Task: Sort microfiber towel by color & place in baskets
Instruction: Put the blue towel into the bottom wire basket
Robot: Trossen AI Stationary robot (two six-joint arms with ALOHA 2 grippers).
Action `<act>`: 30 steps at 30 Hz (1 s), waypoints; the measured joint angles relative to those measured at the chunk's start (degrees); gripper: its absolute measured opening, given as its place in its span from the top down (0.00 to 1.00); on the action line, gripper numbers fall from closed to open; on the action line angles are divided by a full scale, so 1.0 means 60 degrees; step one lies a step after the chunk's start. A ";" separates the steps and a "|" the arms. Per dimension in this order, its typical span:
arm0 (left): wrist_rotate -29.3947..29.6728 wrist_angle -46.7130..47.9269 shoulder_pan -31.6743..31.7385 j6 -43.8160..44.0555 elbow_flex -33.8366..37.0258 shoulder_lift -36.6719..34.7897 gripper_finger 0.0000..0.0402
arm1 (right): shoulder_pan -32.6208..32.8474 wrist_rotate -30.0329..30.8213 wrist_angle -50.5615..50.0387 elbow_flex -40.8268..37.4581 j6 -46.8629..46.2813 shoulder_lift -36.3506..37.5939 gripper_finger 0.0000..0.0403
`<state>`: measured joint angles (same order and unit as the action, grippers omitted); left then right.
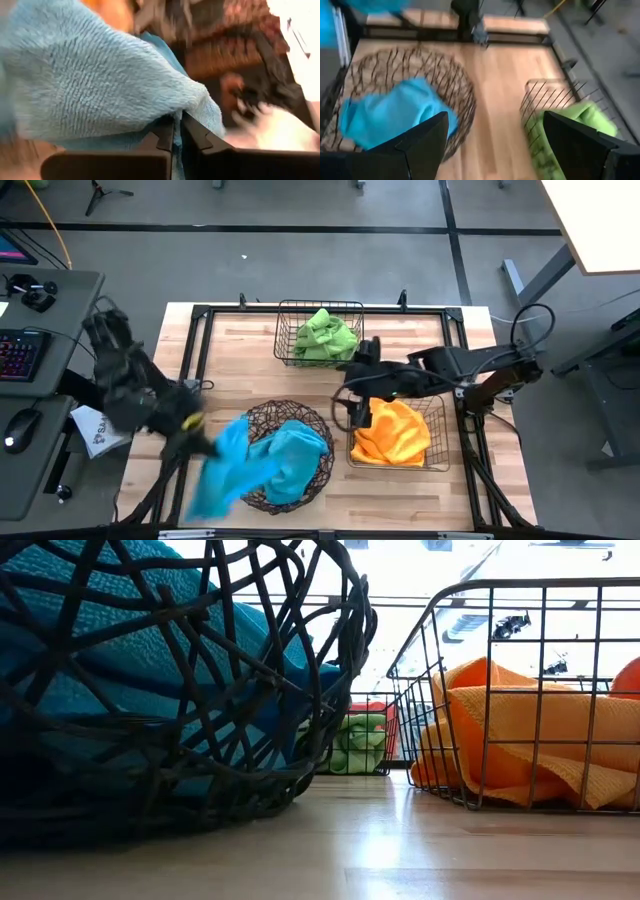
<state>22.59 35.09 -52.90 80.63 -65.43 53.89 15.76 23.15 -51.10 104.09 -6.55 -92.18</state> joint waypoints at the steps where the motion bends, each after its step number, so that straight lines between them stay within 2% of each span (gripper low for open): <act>1: 0.0101 0.0136 0.0529 -0.0880 -0.0247 0.0016 1.00 | 0.0021 0.0157 0.0185 0.0000 0.0049 0.0095 0.20; 5: -0.0137 0.0188 0.2442 -0.3903 -0.0494 0.0369 1.00 | 0.0018 0.0622 0.0833 0.0000 0.0274 0.0442 0.20; 8: -0.0273 0.0005 0.3214 -0.5572 -0.0227 0.0815 1.00 | -0.0003 0.0670 0.1168 0.0004 0.0281 0.0664 0.20; 10: -0.0197 -0.0973 0.3498 -0.6498 0.0301 0.1076 1.00 | -0.0004 0.0725 0.1260 0.0004 0.0281 0.0796 0.20; 13: -0.0346 -0.3858 0.3649 -0.7432 0.1679 0.1306 1.00 | -0.0001 0.1031 0.1226 0.0007 0.0277 0.0939 0.20; 16: -0.1060 -0.6647 0.3767 -0.7201 0.3229 0.1328 1.00 | -0.0001 0.1118 0.1193 0.0007 0.0184 0.1057 0.20; 21: -0.1163 -0.9181 0.3760 -0.6357 0.5136 0.1074 1.00 | -0.0001 0.1127 0.1099 0.0007 0.0092 0.1125 0.20; 24: -0.1159 -0.9318 0.3432 -0.5726 0.5619 0.1006 1.00 | -0.0001 0.1123 0.0948 0.0007 0.0066 0.1125 0.20; 30: -0.1330 -0.7618 0.2787 -0.4779 0.5748 0.1012 0.99 | -0.0001 0.1123 0.0767 0.0007 -0.0007 0.1125 0.20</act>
<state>14.61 -10.61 -36.18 51.96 -30.94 59.96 15.75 29.89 -46.50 104.14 -6.59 -85.43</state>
